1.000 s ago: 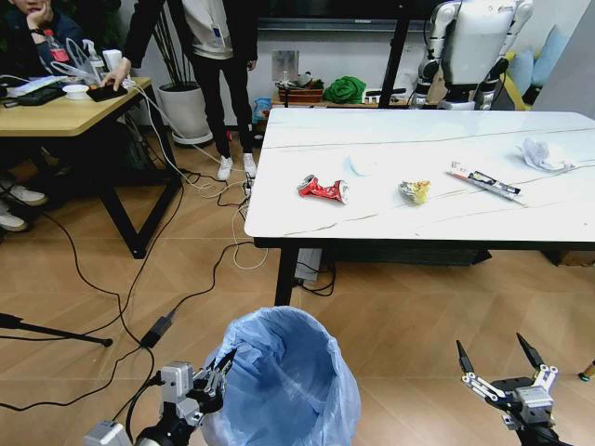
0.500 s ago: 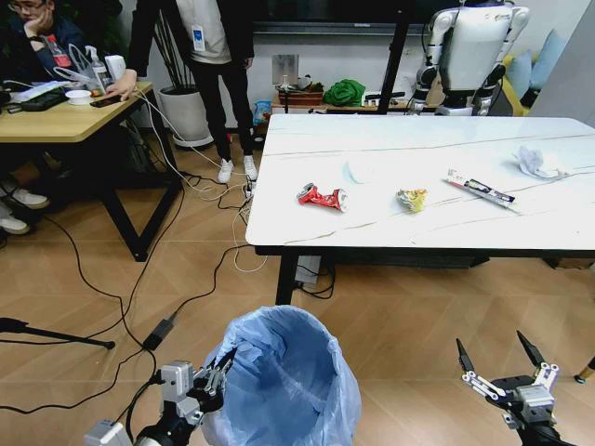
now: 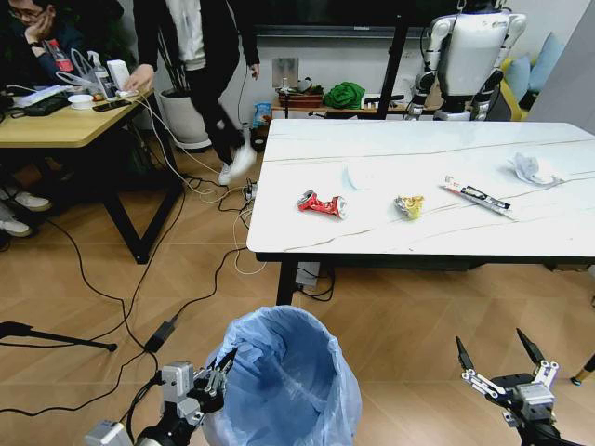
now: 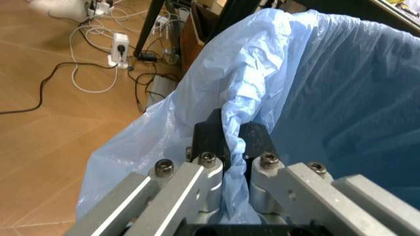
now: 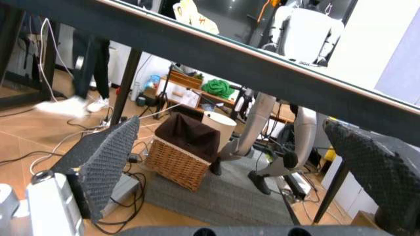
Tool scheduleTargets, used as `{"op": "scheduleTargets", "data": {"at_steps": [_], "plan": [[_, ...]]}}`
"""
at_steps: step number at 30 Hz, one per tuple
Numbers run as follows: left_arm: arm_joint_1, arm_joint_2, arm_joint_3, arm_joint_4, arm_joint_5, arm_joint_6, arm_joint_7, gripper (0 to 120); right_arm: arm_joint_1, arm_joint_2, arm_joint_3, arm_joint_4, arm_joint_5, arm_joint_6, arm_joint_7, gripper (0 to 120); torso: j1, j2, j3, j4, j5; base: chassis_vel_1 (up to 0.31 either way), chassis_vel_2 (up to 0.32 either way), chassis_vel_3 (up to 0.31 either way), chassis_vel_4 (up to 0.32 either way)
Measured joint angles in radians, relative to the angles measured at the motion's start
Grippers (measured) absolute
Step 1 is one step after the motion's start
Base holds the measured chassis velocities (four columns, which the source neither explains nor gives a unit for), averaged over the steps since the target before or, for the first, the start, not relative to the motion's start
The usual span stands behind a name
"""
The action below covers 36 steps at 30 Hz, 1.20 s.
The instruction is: Pick up the trash bin and place the trash from the table into it.
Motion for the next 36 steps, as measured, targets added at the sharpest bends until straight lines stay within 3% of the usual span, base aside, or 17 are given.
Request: {"op": "scheduleTargets", "data": {"at_steps": [36], "plan": [[-0.005,-0.007,0.001,0.008,0.001,0.001,0.000,0,-0.003,-0.004,0.000,0.009,0.003,0.003,0.001,100,0.070,0.160,0.090,0.0000,0.0000,0.000,0.000,0.000,0.000]]}}
